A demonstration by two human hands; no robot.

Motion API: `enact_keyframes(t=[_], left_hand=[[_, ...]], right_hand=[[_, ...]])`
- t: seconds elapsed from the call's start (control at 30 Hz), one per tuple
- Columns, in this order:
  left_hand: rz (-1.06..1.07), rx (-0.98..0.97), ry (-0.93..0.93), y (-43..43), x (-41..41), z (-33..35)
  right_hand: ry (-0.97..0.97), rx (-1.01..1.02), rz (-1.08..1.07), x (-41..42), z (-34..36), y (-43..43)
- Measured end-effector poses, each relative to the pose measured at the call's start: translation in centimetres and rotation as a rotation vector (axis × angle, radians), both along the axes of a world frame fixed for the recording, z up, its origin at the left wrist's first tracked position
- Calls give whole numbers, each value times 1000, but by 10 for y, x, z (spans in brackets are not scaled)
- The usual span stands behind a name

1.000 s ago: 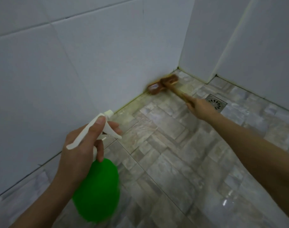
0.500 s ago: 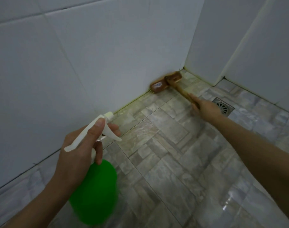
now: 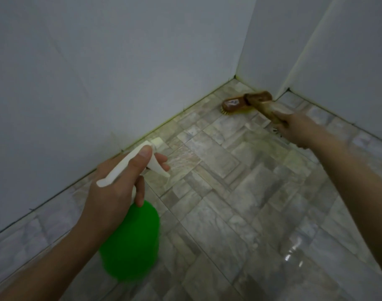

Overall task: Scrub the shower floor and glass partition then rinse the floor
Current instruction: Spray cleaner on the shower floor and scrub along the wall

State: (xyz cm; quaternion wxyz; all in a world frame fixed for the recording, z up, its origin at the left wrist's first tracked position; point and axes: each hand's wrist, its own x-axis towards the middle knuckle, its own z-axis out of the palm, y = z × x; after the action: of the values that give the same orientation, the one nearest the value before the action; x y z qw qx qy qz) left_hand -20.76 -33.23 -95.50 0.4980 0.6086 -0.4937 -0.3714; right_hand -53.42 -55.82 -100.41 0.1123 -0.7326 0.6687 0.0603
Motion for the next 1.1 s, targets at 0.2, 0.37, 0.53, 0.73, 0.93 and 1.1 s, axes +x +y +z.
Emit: enact_keyframes(t=[0.2,0.37,0.53,0.73,0.93,1.1], left_hand=[[-67,20,121,-11,-34,-16],[-24,61,45,-12,-72,-6],[107,25,45,11,-114,86],[55,79,72,45,-149,280],[-67,111,38,58,-171,507],[-239,28,109,75,-192,675]], right_hand=[[19,137,-136,-51,35,93],[-177,57,-233,-63,24,95],[-609,-4,-538,-48,87,180],[-891,68,-964,-54,273,271],[-996,40,-1202,-73,504,315],[-1021,-86,-1242,-99,675,372]])
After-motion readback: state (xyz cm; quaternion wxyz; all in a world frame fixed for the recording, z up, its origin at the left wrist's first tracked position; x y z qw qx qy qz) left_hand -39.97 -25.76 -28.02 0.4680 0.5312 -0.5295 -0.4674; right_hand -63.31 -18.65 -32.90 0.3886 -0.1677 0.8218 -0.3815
